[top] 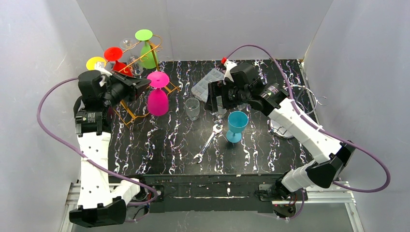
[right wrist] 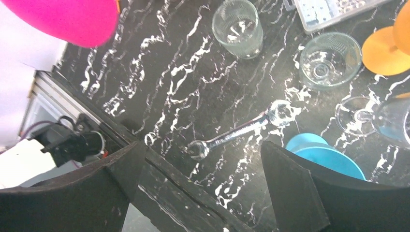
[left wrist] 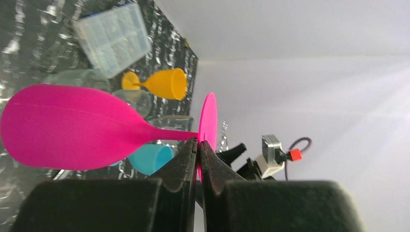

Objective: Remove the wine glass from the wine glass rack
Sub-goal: Place the wine glass at the center of the board.

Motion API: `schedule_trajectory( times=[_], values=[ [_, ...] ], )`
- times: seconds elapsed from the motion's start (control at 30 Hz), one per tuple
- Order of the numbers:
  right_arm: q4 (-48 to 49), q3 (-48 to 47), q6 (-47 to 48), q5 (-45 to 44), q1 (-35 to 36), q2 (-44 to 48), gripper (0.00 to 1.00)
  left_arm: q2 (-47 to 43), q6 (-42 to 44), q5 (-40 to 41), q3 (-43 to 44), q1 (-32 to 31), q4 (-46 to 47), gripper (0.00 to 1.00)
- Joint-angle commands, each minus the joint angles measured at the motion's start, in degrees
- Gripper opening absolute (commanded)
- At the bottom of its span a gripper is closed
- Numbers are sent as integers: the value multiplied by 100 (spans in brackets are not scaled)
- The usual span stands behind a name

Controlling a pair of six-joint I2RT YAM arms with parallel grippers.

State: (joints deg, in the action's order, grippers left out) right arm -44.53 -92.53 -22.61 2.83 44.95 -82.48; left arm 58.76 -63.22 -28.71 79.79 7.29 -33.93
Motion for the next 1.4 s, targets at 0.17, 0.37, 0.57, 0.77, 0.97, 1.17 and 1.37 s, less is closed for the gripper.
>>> schedule_trajectory(
  times=[0.17, 0.37, 0.57, 0.77, 0.97, 1.17, 1.37],
  values=[
    [1779, -247, -852, 637, -393, 268, 98, 604, -2101, -90, 280, -916, 2174, 0],
    [3707, 600, -2244, 2028, -1140, 455, 98, 1025, -3001, 23, 574, -1125, 3090, 0],
    [5121, 1132, -3275, 2281, -1272, 542, 98, 1226, -3535, 229, 743, -1373, 3631, 0],
    [6022, 1506, -3808, 2054, -1269, 612, 98, 1340, -3759, 397, 939, -1688, 3746, 0],
    [6683, 1793, -4051, 1689, -1272, 753, 98, 1538, -3942, 454, 1098, -1915, 3854, 0],
    [7331, 2071, -4375, 1569, -1270, 829, 94, 1563, -4437, 506, 721, -1986, 4483, 0],
    [8091, 2392, -4598, 1400, -1269, 937, 85, 1599, -4891, 510, 569, -1992, 4908, 0]
  ],
)
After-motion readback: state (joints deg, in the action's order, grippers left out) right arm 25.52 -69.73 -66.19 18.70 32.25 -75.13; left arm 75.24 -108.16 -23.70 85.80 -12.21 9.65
